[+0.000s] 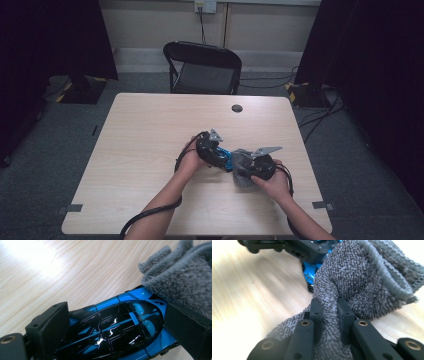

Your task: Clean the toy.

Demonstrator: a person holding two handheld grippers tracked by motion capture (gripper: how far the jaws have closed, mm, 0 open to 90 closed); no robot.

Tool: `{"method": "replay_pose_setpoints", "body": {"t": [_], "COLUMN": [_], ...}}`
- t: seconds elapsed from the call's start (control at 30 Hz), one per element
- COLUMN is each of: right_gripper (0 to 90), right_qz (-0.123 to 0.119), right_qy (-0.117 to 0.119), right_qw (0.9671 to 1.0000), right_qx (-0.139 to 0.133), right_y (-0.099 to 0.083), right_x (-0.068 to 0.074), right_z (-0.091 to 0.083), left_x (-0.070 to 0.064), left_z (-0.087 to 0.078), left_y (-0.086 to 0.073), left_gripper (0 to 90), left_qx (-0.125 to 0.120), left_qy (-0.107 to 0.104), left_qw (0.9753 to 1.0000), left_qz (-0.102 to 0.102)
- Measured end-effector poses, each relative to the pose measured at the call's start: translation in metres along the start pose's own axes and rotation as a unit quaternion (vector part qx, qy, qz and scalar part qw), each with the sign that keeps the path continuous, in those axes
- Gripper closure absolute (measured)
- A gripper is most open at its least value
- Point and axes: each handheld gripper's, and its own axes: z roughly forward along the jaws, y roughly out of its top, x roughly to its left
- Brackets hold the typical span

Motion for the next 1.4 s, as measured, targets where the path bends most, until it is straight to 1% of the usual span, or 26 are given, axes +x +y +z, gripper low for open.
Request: {"method": "replay_pose_setpoints", "body": {"t": [0.07, 0.1, 0.13, 0.3, 0.5, 0.7, 0.77, 0.83, 0.87, 0.9, 1.23, 1.3, 1.37, 1.4], "right_gripper": [78.1, 78.1, 78.1, 78.0, 78.1, 78.0, 78.0, 78.0, 78.0, 77.9, 77.9, 77.9, 77.9, 77.8], "right_qz": [0.0, 0.0, -0.003, -0.007, -0.01, -0.018, -0.024, -0.027, -0.03, -0.04, -0.049, -0.053, -0.055, -0.06], "right_qy": [0.007, 0.007, 0.007, 0.012, 0.025, 0.036, 0.046, 0.048, 0.053, 0.056, 0.078, 0.086, 0.088, 0.089], "right_qw": [1.0, 1.0, 1.0, 0.9999, 0.9996, 0.9992, 0.9987, 0.9985, 0.9981, 0.9976, 0.9957, 0.9948, 0.9946, 0.9941], "right_qx": [-0.001, -0.001, 0.001, 0.003, 0.002, 0.002, 0.004, 0.004, 0.007, 0.008, 0.009, 0.01, 0.01, 0.012], "right_y": [-0.001, -0.001, -0.001, 0.0, 0.001, 0.002, 0.001, 0.001, 0.001, 0.001, -0.002, -0.003, -0.003, -0.003], "right_x": [0.004, 0.004, 0.007, 0.012, 0.017, 0.023, 0.027, 0.028, 0.03, 0.033, 0.037, 0.04, 0.041, 0.044], "right_z": [0.001, 0.001, 0.001, 0.003, 0.005, 0.007, 0.009, 0.009, 0.009, 0.008, 0.001, -0.001, -0.002, -0.004], "left_x": [0.0, 0.0, 0.0, 0.0, -0.001, -0.001, -0.001, -0.001, -0.001, -0.001, -0.003, -0.003, -0.003, -0.003], "left_z": [0.0, 0.0, 0.0, 0.0, 0.0, 0.0, 0.0, 0.0, 0.0, 0.0, 0.0, 0.0, 0.0, 0.001], "left_y": [0.001, 0.001, 0.001, 0.0, 0.0, 0.0, -0.001, -0.001, -0.001, -0.001, -0.001, -0.001, -0.001, -0.002], "left_gripper": [6.4, 6.4, 6.4, 6.4, 6.4, 6.6, 6.6, 6.6, 6.6, 6.7, 6.8, 6.7, 6.8, 6.7], "left_qx": [0.003, 0.003, 0.003, 0.001, 0.0, -0.001, -0.001, -0.002, -0.003, -0.004, -0.008, -0.007, -0.008, -0.012], "left_qy": [0.0, 0.0, 0.0, 0.002, 0.003, 0.003, 0.003, 0.003, 0.002, 0.002, 0.0, 0.0, 0.0, -0.001], "left_qw": [1.0, 1.0, 1.0, 1.0, 1.0, 1.0, 1.0, 1.0, 1.0, 1.0, 1.0, 1.0, 1.0, 0.9999], "left_qz": [0.0, 0.0, 0.0, -0.001, 0.0, 0.0, 0.001, 0.0, 0.001, 0.001, 0.001, 0.001, 0.001, -0.001]}}
